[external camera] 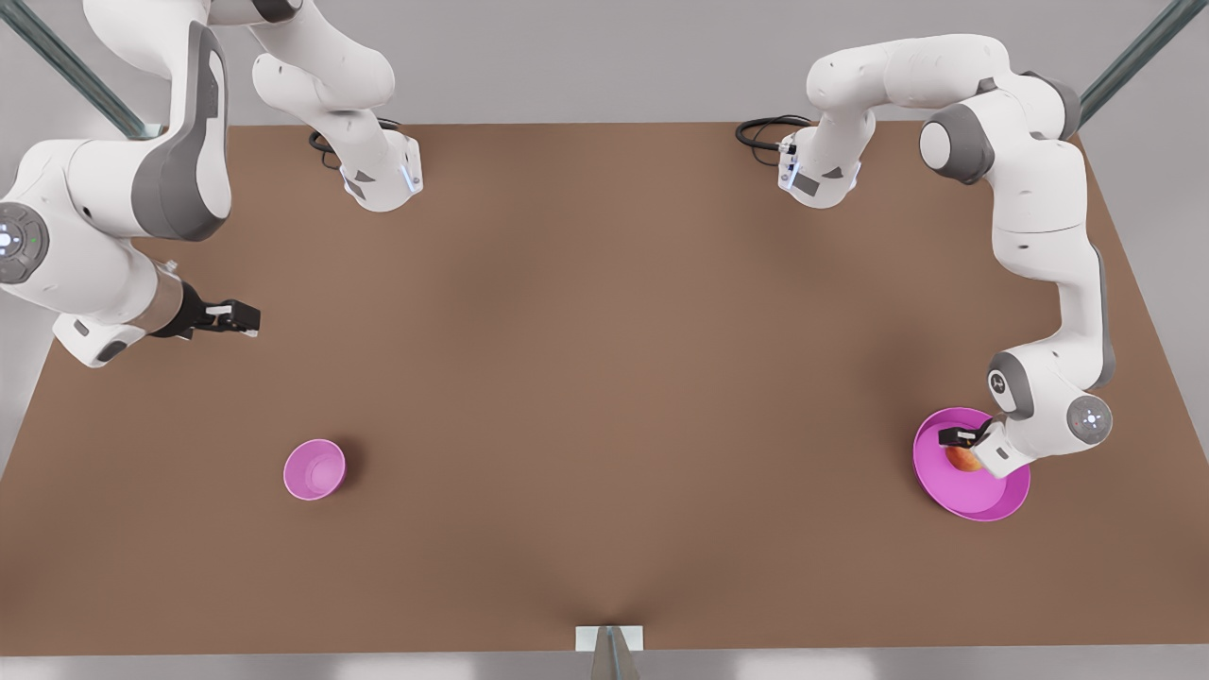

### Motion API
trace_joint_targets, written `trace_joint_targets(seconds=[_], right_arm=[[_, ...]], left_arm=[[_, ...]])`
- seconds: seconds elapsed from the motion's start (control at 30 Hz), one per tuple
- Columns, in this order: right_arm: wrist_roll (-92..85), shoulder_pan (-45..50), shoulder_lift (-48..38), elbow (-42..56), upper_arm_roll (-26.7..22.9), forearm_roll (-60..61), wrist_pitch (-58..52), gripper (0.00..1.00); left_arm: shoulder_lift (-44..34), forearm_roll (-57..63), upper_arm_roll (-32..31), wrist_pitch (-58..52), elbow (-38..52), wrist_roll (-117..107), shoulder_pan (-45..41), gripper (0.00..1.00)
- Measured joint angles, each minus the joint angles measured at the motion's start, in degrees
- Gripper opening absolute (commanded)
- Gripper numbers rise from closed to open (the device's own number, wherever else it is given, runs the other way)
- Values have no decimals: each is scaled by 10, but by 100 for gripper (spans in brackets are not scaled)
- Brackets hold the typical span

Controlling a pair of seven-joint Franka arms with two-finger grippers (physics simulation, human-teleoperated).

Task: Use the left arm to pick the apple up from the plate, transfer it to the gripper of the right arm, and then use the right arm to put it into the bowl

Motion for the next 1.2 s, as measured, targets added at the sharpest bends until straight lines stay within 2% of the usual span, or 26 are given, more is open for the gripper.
trace_joint_targets(seconds=[0.1,0.23,0.87,0.97,1.2], right_arm=[[0,0,-1,-3,0,0,0,100],[-1,0,-1,-6,0,0,1,100],[-4,-4,0,-16,-1,0,5,100],[-4,-4,0,-16,-1,0,5,100],[-5,-5,0,-16,-2,0,5,100]], left_arm=[[0,0,0,0,0,1,0,94],[0,0,0,0,0,1,0,83],[9,1,-1,35,4,-10,-3,84],[8,3,-1,41,3,-13,-4,78],[-1,3,-5,45,3,-19,-3,78]])
